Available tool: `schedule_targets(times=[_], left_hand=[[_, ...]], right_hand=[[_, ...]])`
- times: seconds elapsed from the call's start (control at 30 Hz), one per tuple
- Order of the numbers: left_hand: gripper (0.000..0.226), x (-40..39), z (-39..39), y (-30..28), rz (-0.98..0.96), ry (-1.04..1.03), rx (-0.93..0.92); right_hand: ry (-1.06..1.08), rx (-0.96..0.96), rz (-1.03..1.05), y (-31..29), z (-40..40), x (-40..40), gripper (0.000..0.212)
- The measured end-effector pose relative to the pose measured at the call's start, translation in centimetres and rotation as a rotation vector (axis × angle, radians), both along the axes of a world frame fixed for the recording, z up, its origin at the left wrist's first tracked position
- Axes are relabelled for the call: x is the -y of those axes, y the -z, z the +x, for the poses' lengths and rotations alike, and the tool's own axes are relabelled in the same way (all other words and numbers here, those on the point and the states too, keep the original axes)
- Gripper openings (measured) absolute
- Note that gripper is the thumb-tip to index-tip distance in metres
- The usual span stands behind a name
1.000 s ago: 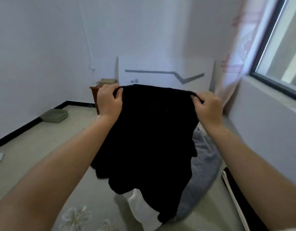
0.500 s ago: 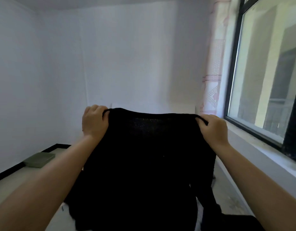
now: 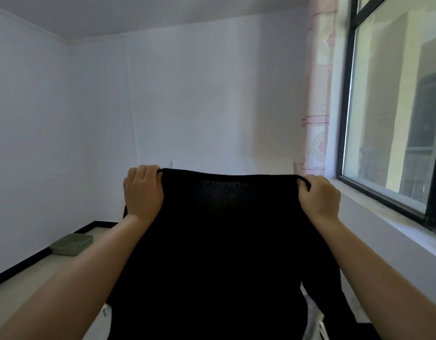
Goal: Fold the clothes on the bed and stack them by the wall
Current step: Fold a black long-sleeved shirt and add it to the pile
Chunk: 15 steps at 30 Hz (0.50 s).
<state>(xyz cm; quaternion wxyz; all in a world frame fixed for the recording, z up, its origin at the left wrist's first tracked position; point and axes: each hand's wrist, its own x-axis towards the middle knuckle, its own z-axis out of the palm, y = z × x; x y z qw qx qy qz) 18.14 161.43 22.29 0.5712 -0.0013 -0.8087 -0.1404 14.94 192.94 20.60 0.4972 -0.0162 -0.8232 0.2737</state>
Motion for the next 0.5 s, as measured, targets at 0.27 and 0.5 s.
schedule_targets(times=[0.27,0.5], left_hand=[[0.023,2.0,-1.1,2.0,0.156,-0.055,0.226],[0.021,1.2,0.5,0.7,0.115,-0.05,0.095]], right_hand=[[-0.099,0.259,0.141,1.3,-0.8,1.7,0.028],[-0.169,0.121,0.111,0.0,-0.4,1.2,0.023]])
